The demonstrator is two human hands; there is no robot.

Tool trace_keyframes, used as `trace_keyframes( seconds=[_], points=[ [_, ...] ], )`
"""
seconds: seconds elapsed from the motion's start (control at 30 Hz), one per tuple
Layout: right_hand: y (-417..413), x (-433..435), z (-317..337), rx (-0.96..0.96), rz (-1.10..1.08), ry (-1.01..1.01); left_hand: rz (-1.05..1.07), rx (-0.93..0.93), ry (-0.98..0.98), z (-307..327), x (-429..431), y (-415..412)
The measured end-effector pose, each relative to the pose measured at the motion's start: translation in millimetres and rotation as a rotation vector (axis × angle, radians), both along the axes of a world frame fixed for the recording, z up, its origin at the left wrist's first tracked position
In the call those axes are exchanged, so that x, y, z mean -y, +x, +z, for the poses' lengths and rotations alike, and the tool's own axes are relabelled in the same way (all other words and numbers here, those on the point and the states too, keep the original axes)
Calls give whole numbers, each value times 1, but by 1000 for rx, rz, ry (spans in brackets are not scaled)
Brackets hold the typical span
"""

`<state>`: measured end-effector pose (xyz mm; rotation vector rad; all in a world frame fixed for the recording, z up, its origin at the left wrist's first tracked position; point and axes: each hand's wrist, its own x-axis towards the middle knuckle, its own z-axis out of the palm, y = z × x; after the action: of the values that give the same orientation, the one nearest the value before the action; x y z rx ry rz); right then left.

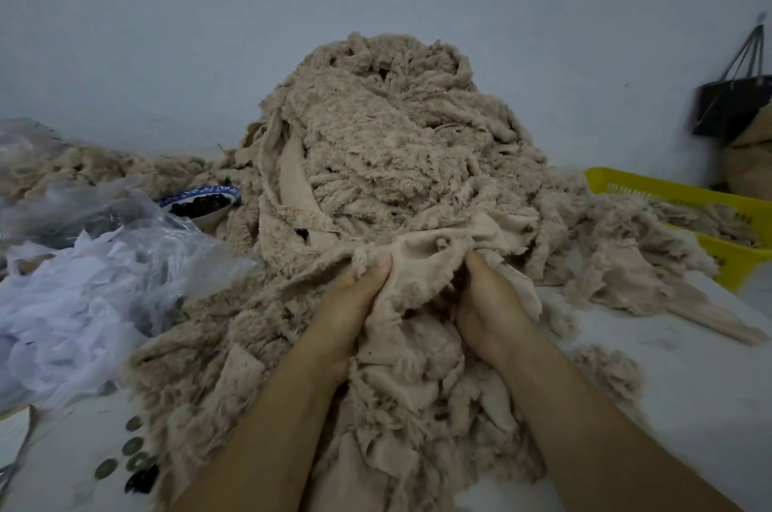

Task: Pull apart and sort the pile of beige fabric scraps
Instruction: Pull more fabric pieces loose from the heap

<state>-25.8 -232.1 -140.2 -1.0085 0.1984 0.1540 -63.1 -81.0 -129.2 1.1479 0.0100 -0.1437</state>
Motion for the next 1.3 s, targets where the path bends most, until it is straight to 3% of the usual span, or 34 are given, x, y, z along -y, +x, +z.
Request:
trace_keyframes(
  seconds=[0.2, 0.33, 0.43, 0.53, 0.6, 0.7, 0.73, 0.8, 0.9, 1.03, 1.13, 1.2, 1.3],
  points=[
    [-12, -9, 0, 77, 252, -314, 29, 85, 585, -5, 5, 2],
    [-10, -11, -2, 64, 51, -473, -16, 116, 687, -7, 8, 2],
    [-5, -12, -2, 14, -41, -528, -44, 131, 651, -5, 8, 0],
    [4, -15, -7, -58, -61, -458, -67, 99, 558, -1, 7, -3],
    [8, -15, -8, -85, -92, -372, -59, 51, 366, 2, 5, -5],
    [11, -5, -6, -36, -219, -85, -88, 97, -125, 12, -5, -7],
    [9, -3, -6, -13, -231, -55, -28, 117, -225, 14, -11, -5],
    [5, -5, -10, 37, -147, -196, 100, 89, -292, 13, -14, -3],
    [-3, -17, -11, 173, 99, -439, 302, 10, -116, 10, -6, -1],
    [-13, -15, -9, 411, 229, -664, 457, 182, 229, 9, 0, 5],
    [-26, -24, -3, 518, 397, -755, 487, 223, 334, 1, -3, 10],
    [-24, -27, -6, 582, 343, -773, 512, 214, 387, 0, -2, 9],
    [-11, -22, -8, 567, 12, -846, 571, 156, 428, 4, 1, 7]
  ],
)
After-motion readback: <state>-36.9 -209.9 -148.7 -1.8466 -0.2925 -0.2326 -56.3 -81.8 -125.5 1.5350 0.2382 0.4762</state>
